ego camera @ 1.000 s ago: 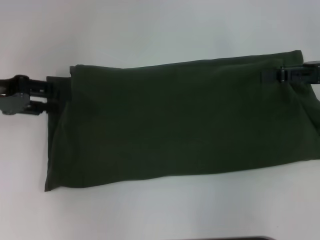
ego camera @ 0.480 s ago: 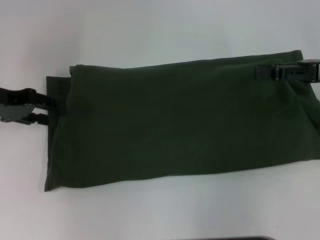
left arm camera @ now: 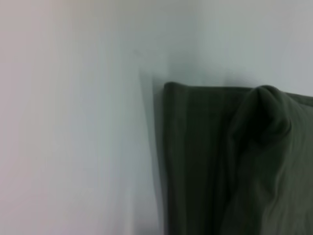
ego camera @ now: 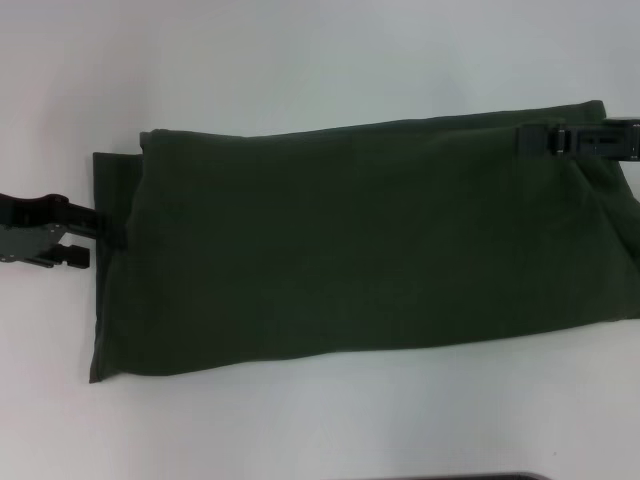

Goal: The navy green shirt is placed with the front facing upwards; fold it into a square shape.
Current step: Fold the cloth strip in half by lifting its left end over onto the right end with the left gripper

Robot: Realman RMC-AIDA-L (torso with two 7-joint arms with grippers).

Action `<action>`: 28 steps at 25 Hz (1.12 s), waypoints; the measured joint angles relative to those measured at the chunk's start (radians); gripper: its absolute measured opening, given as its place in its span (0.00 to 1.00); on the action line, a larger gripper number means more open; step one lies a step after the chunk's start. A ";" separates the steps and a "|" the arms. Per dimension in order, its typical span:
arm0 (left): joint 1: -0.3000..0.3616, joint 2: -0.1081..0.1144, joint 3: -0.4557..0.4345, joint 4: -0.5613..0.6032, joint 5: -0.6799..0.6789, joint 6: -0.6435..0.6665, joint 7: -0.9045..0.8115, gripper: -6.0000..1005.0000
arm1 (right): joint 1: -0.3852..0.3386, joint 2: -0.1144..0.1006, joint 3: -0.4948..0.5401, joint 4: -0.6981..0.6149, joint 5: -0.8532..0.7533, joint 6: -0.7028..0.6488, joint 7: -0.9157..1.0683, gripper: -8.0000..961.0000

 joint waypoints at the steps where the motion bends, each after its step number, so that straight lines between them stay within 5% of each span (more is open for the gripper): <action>1: 0.000 0.000 0.000 -0.005 -0.002 0.001 0.000 0.67 | -0.001 0.000 0.000 0.000 0.000 0.000 0.000 0.64; 28: -0.012 -0.008 0.008 -0.019 0.000 -0.050 -0.026 0.67 | 0.002 -0.005 0.003 0.000 0.000 -0.009 0.003 0.64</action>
